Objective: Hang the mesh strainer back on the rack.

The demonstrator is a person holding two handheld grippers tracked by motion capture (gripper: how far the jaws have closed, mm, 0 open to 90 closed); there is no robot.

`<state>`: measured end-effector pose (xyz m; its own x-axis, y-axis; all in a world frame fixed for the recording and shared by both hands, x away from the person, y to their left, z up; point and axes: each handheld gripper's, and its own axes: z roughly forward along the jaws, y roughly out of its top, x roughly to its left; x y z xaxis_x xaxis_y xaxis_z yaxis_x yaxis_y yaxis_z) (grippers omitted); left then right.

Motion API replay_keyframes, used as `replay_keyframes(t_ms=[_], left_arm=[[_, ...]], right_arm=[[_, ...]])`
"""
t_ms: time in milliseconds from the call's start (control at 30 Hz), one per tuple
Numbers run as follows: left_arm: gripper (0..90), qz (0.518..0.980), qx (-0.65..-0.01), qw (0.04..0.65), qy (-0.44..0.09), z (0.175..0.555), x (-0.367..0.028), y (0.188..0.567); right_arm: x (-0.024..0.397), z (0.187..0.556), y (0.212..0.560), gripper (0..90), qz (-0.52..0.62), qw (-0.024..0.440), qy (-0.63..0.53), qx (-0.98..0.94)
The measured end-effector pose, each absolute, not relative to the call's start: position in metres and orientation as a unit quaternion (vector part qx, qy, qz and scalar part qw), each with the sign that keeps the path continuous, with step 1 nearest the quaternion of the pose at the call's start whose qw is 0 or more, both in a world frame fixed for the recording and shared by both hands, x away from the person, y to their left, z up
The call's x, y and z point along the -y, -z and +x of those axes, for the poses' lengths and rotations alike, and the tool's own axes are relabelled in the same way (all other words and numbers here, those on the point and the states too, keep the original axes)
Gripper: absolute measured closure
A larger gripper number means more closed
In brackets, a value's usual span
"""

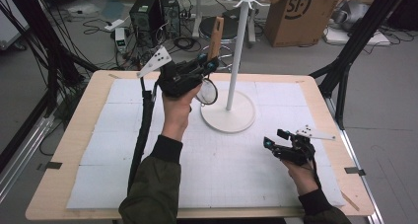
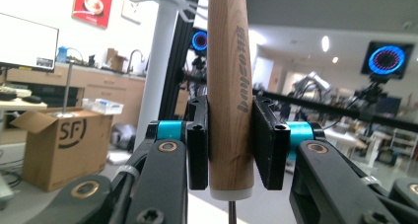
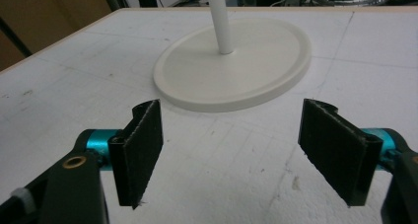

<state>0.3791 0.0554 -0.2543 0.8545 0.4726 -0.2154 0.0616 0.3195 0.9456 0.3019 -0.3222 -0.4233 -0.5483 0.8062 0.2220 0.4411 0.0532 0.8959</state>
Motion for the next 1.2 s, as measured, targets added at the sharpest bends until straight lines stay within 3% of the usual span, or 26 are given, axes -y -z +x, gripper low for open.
replay_keyframes(t_ms=[567,1200], left_arm=[[70.9,0.595,-0.257,0.748,-0.139,0.413,-0.036,0.220],[70.8,0.595,-0.252,0.755,-0.106,0.430,-0.020,0.235]], right_arm=[[0.321,0.302,0.423,20.9,0.431,0.167,-0.532,-0.710],[0.323,0.300,0.422,21.0,0.434,0.165,-0.532,-0.708]])
